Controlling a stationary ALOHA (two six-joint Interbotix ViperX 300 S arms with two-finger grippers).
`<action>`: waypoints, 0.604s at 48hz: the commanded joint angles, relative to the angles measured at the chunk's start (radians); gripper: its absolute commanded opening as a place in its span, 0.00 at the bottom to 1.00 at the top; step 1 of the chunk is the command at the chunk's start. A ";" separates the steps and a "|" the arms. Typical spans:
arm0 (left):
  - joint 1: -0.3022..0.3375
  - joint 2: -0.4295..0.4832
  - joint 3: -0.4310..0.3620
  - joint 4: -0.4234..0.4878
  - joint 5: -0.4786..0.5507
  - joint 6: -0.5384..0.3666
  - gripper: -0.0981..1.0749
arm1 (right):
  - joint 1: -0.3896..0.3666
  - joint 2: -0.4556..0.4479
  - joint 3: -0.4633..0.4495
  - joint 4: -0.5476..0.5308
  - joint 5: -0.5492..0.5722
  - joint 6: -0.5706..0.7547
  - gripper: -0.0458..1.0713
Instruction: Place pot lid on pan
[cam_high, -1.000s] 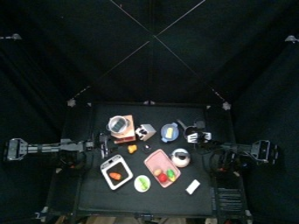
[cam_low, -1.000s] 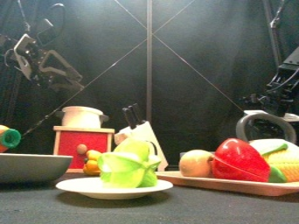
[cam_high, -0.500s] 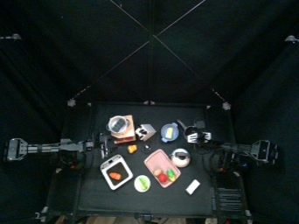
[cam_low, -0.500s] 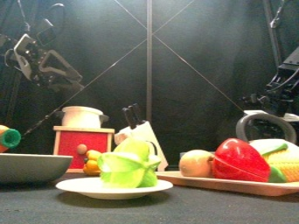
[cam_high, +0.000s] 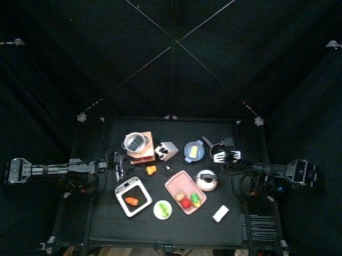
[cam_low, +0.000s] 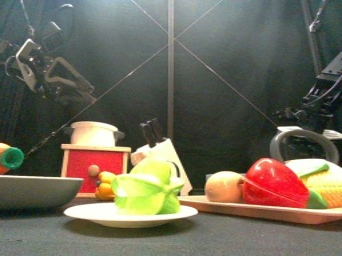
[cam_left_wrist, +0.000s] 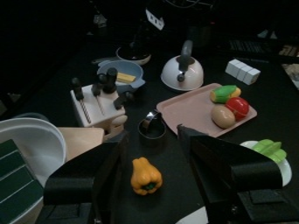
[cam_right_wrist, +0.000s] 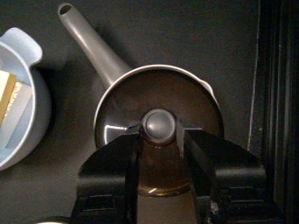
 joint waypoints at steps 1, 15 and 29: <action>0.002 0.002 -0.011 0.000 -0.009 0.002 0.82 | -0.006 0.006 -0.017 -0.002 -0.003 0.002 0.61; 0.002 0.002 -0.011 0.000 -0.008 0.002 0.82 | -0.006 0.025 -0.025 -0.003 -0.012 0.002 0.61; 0.002 0.002 -0.008 0.000 -0.006 0.002 0.82 | -0.005 0.017 -0.031 0.000 -0.012 0.002 0.61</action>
